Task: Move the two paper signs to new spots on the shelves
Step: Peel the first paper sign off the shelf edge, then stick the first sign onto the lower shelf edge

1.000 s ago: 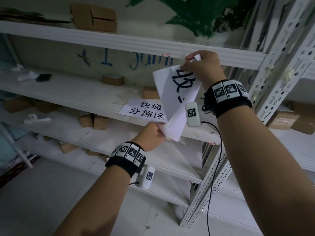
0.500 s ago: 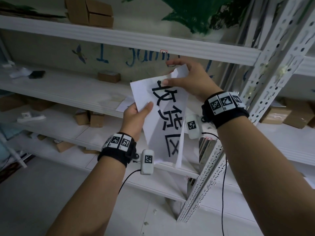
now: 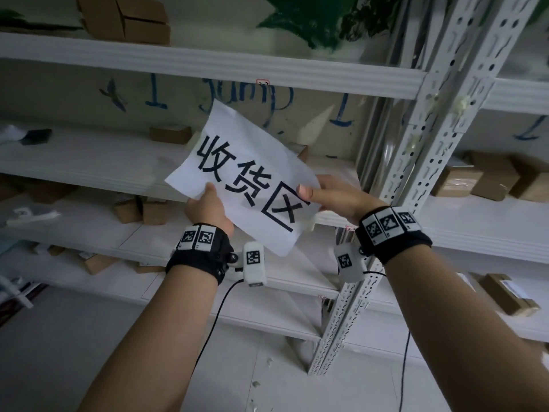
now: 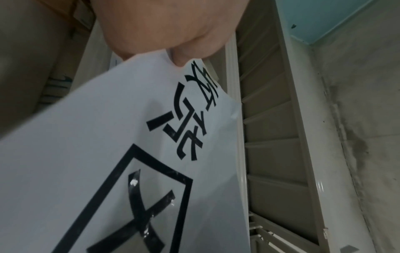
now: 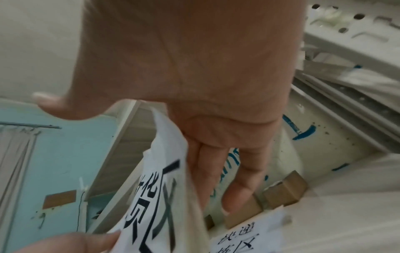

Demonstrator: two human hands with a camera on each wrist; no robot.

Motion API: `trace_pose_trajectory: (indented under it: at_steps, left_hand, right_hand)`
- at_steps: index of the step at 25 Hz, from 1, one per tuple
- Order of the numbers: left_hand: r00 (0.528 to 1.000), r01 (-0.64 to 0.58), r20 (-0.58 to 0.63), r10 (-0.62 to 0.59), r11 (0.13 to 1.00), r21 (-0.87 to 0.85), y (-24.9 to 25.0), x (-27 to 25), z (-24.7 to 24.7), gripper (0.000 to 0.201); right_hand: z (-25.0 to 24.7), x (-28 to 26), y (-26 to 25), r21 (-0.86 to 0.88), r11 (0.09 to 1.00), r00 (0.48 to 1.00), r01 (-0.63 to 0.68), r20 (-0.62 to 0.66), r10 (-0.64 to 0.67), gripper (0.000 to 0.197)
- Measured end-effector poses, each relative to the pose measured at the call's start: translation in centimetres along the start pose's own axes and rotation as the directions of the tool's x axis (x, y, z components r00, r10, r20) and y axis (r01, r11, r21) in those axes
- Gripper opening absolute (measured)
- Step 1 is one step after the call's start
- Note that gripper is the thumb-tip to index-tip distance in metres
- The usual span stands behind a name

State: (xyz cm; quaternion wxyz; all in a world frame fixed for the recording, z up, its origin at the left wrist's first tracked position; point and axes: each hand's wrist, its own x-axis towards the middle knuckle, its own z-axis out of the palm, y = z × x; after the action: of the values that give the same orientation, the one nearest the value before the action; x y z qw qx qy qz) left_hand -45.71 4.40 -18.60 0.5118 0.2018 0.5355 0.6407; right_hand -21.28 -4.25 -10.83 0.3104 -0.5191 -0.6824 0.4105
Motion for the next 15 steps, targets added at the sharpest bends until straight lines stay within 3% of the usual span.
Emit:
trace_pose_trajectory:
  at_steps: [2,4,6,9,11,12,15]
  left_hand:
    - [0.999,-0.031,0.045,0.018,0.946,0.322,-0.5,1.2,0.0,0.063]
    - [0.994,-0.102,0.091,0.060,0.807,0.582,-0.9,2.3,-0.2,0.085]
    - [0.976,-0.217,0.168,0.140,0.538,0.814,-1.2,2.5,-0.5,0.098]
    - [0.949,-0.309,0.287,0.133,0.191,0.932,-1.7,1.4,-0.3,0.095]
    - [0.936,-0.340,0.329,0.122,0.085,0.936,-2.0,0.9,-0.2,0.093]
    - [0.936,-0.343,0.333,0.114,0.075,0.936,-2.2,1.0,-0.1,0.092]
    - [0.937,-0.347,0.341,0.076,0.093,0.933,-2.6,1.7,-0.1,0.090]
  right_hand:
    - [-0.4,0.0,1.4,0.047,0.999,1.000,-0.006,-0.013,0.006,0.050]
    - [-1.1,0.3,2.4,0.022,1.000,1.000,-0.002,-0.015,0.002,0.043]
    - [-2.0,0.6,3.1,-0.045,0.999,1.000,-0.002,-0.007,0.001,0.036]
    - [-2.4,1.0,3.4,-0.136,0.990,0.999,-0.031,-0.024,0.028,0.022]
    - [-2.4,0.9,3.0,-0.158,0.986,0.998,-0.057,-0.033,0.053,0.008]
    - [-2.3,0.9,2.8,-0.174,0.982,0.997,-0.072,-0.037,0.066,0.007]
    - [-2.3,0.7,2.6,-0.208,0.970,0.992,-0.124,-0.063,0.113,0.036]
